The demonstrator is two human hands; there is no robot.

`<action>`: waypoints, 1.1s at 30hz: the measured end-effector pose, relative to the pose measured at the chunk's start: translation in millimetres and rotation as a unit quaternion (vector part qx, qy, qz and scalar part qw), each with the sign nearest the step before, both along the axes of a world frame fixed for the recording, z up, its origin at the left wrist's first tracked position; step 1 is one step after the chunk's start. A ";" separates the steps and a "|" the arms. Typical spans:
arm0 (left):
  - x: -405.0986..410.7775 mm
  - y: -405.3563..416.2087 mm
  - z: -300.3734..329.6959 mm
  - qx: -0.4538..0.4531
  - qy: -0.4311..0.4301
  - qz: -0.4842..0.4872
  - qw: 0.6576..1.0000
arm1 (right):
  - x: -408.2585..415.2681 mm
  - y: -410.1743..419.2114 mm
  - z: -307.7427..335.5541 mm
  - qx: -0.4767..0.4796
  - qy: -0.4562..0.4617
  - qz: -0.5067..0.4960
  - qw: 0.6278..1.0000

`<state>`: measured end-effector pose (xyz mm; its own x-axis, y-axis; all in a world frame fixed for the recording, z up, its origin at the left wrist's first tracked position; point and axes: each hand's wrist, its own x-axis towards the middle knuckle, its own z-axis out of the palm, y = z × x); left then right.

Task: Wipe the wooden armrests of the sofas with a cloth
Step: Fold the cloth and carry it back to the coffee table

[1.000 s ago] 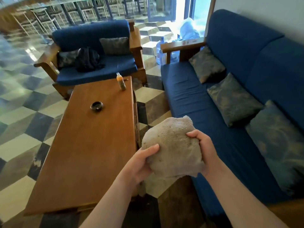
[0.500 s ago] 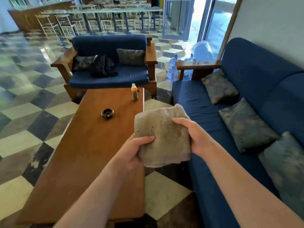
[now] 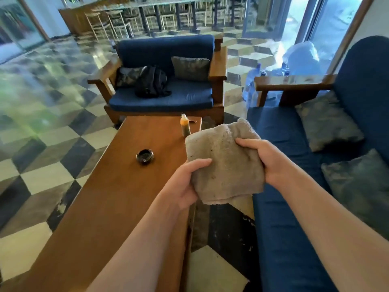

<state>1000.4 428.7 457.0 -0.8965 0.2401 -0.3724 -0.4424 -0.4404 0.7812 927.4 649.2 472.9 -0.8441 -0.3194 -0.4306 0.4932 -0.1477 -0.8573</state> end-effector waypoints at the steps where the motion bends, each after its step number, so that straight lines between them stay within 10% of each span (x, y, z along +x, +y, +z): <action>1: -14.6 4.2 3.5 -0.001 0.008 -0.002 1.000 | -14.7 7.9 5.3 -0.001 0.000 0.012 1.000; 33: -777.8 -37.4 19.9 -0.115 0.147 0.090 0.978 | -749.2 -36.6 43.4 0.194 0.288 0.091 0.933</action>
<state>222.6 391.3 476.8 -0.9929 0.0091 -0.1186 -0.1162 -0.2881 0.9505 178.2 612.6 516.2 -0.9179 -0.3952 -0.0355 -0.0795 0.2709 -0.9593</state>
